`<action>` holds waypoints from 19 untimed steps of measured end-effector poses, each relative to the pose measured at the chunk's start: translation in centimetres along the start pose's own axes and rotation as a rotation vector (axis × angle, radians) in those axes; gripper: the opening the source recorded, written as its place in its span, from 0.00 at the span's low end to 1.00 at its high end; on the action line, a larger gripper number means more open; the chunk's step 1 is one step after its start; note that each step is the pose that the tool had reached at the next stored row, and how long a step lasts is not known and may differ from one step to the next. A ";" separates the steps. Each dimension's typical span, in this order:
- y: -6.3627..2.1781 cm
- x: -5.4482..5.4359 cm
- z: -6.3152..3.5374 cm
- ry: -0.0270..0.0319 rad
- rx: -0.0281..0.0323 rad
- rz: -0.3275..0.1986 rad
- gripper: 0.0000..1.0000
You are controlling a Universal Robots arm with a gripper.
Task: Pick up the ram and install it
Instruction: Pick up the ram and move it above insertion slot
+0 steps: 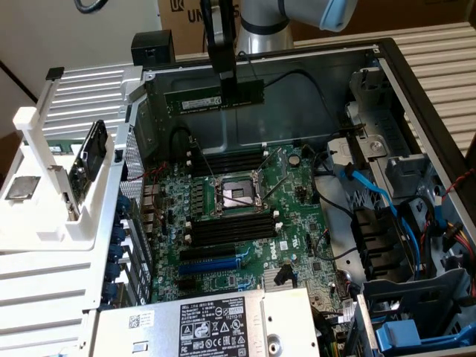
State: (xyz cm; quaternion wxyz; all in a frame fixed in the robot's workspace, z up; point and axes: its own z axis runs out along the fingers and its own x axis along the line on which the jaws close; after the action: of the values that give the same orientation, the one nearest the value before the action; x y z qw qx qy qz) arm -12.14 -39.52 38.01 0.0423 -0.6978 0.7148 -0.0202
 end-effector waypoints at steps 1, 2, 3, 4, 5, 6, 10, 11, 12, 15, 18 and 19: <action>-0.07 0.3 0.18 0.0002 -0.0002 -0.001 0.12; -0.13 0.5 0.36 -0.0001 -0.0001 -0.002 0.12; -0.19 0.9 0.54 -0.0003 0.0000 -0.002 0.12; -0.26 1.2 0.72 -0.0003 0.0000 -0.002 0.12; -0.38 1.5 0.90 -0.0001 -0.0001 -0.002 0.12; -0.53 1.7 1.09 -0.0003 0.0000 -0.002 0.12; -1.45 2.2 1.88 0.0000 -0.0001 -0.002 0.12; -1.64 2.2 2.04 0.0007 0.0000 -0.002 0.12; -1.72 2.2 2.27 0.0076 0.0002 -0.003 0.12; -1.70 2.2 2.53 0.0243 0.0006 -0.005 0.12; -1.67 2.2 2.94 0.0335 0.0006 -0.005 0.12; -1.65 2.2 3.12 0.0336 0.0001 -0.005 0.12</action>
State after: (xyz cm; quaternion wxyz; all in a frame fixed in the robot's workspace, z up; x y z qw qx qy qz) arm -10.26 -41.68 34.98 0.0302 -0.6993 0.7135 -0.0321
